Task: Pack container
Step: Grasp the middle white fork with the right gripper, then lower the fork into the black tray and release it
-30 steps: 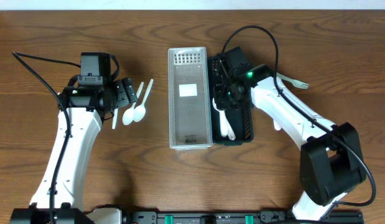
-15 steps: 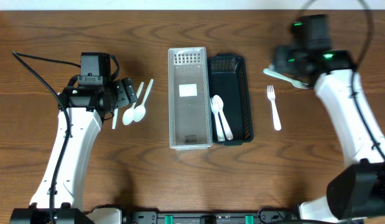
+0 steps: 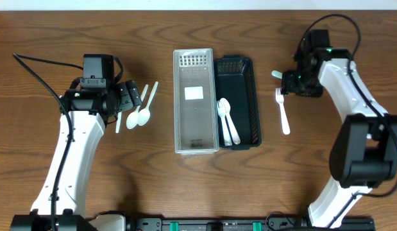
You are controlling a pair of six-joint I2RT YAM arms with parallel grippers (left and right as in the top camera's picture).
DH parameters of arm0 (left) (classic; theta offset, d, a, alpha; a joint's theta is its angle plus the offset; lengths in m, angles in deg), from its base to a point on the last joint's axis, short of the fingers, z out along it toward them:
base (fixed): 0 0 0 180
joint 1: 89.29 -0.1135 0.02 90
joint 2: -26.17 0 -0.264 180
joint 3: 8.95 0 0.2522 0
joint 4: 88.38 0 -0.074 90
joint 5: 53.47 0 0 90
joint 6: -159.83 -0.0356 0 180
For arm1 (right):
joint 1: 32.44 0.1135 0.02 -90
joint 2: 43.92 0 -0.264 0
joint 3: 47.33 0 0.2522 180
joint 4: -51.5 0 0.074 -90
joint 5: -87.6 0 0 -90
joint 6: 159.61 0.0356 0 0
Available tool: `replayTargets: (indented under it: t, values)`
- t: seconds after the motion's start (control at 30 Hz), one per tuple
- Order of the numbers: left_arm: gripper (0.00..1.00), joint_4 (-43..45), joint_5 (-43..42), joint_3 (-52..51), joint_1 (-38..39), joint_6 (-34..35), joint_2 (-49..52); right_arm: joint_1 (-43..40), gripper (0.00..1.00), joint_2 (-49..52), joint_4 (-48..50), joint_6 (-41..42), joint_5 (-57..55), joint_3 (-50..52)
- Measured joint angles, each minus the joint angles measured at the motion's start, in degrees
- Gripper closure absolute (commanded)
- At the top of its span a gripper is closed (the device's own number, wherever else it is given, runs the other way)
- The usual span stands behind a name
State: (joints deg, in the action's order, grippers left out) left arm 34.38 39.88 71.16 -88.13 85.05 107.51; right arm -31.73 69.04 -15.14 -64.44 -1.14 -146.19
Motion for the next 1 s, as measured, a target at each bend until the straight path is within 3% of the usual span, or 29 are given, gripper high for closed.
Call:
replayTargets:
  t: [0.13, 0.33, 0.4, 0.5, 0.63, 1.0]
  values:
    - [0.02, 0.00, 0.00, 0.00, 0.00, 0.00, 0.00, 1.07, 0.46, 3.74, 0.00, -3.10, 0.07, 0.00]
    - [0.02, 0.00, 0.00, 0.00, 0.00, 0.00, 0.00, 1.44, 0.52, 8.31, -0.15, -4.48, 0.24, 0.00]
    - [0.02, 0.00, 0.00, 0.00, 0.00, 0.00, 0.00, 1.64, 0.62, 8.50, -0.26, -4.74, 0.02, -0.15]
    - [0.02, -0.02, 0.00, 0.00, 0.00, 0.00, 0.00, 1.97, 0.85, 8.52, -0.28, -4.96, -0.46, -0.15]
    - [0.02, -0.02, 0.00, 0.00, 0.00, 0.00, 0.00, 2.12, 0.98, 8.55, -0.79, -4.92, -0.44, -0.22]
    - [0.02, -0.02, 0.00, 0.00, 0.00, 0.00, 0.00, 3.34, 0.99, 7.78, -6.49, -4.79, -0.37, -0.33]
